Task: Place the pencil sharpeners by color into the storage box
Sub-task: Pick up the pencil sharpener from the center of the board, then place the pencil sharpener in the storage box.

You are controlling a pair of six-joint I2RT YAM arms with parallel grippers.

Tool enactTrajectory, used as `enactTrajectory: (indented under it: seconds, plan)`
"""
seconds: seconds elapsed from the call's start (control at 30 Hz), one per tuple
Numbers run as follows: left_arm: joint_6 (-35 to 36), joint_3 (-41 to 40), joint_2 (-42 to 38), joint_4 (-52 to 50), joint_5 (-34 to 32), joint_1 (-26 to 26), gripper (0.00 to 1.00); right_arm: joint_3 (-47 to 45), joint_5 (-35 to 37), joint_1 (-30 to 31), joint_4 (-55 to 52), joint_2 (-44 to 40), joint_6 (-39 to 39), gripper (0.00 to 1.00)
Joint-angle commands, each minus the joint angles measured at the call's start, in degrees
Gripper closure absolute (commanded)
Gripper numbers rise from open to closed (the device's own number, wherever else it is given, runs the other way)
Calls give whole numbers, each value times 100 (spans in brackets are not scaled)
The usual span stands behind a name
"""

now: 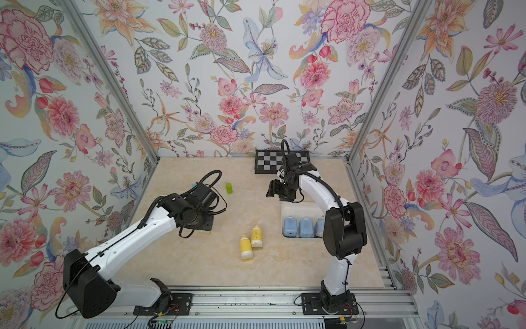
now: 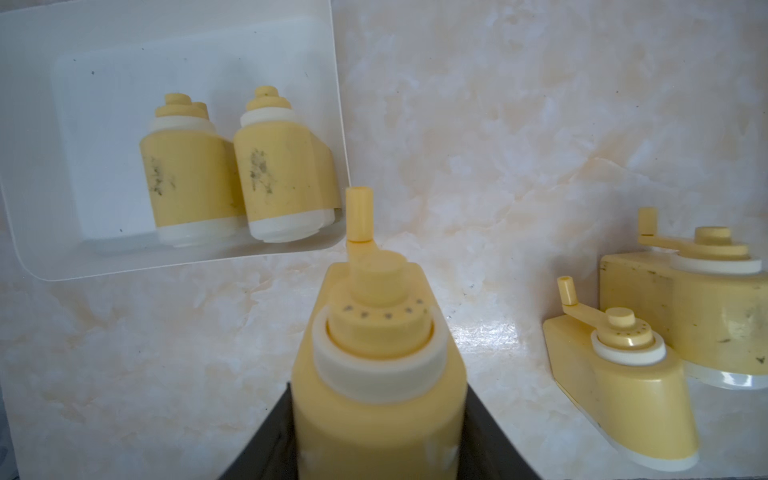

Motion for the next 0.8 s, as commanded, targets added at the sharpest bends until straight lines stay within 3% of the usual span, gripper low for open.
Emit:
enactTrajectory:
  seconds: [0.0, 0.4, 0.77]
  plan:
    - [492, 284, -193, -255, -307, 479, 55, 216, -100, 16, -12, 147, -116, 30]
    - [1574, 717, 213, -17, -405, 2005, 56, 473, -208, 16, -9, 386, -278, 30]
    - [2209, 699, 671, 550, -430, 2781, 57, 741, -376, -58, -10, 620, -422, 30]
